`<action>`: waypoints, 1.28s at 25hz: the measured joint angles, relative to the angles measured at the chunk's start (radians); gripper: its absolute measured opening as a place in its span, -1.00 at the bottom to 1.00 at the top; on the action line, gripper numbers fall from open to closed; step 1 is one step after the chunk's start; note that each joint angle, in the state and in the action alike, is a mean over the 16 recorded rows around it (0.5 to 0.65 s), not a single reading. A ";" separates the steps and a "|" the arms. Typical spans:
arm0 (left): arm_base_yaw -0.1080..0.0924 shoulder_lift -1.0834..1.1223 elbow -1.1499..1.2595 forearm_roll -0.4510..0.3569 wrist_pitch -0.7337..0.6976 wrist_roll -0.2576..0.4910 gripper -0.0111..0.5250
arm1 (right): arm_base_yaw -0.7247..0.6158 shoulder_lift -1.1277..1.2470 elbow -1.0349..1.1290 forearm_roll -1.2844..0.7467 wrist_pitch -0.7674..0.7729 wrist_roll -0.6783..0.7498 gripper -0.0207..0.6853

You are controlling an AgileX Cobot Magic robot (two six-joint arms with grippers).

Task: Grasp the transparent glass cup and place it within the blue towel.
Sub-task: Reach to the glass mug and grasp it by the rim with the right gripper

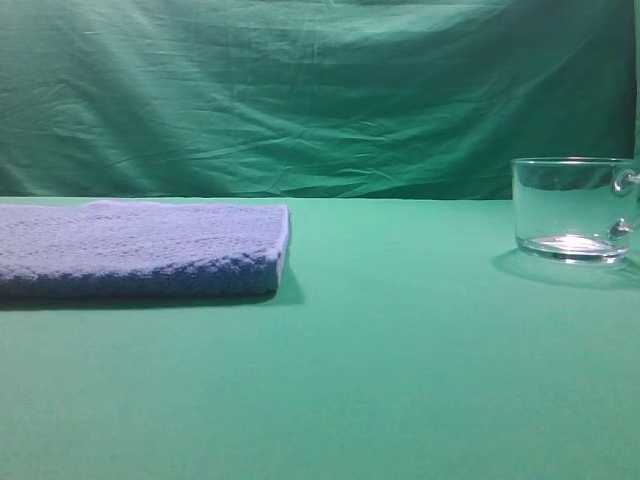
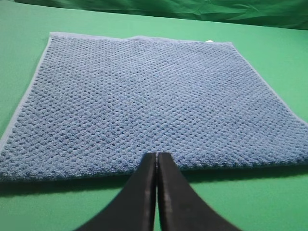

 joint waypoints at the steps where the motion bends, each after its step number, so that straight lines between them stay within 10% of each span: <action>1: 0.000 0.000 0.000 0.000 0.000 0.000 -0.96 | 0.001 0.028 -0.015 0.013 0.004 -0.020 0.44; 7: 0.000 0.000 0.000 0.000 0.000 0.000 -0.96 | 0.024 0.191 -0.090 0.071 0.006 -0.113 0.90; 14: 0.000 0.000 0.000 0.000 0.000 0.000 -0.96 | 0.059 0.384 -0.163 0.086 -0.033 -0.157 0.85; 32: 0.000 0.000 0.000 0.000 0.000 0.000 -0.96 | 0.109 0.626 -0.406 0.080 -0.033 -0.190 -0.62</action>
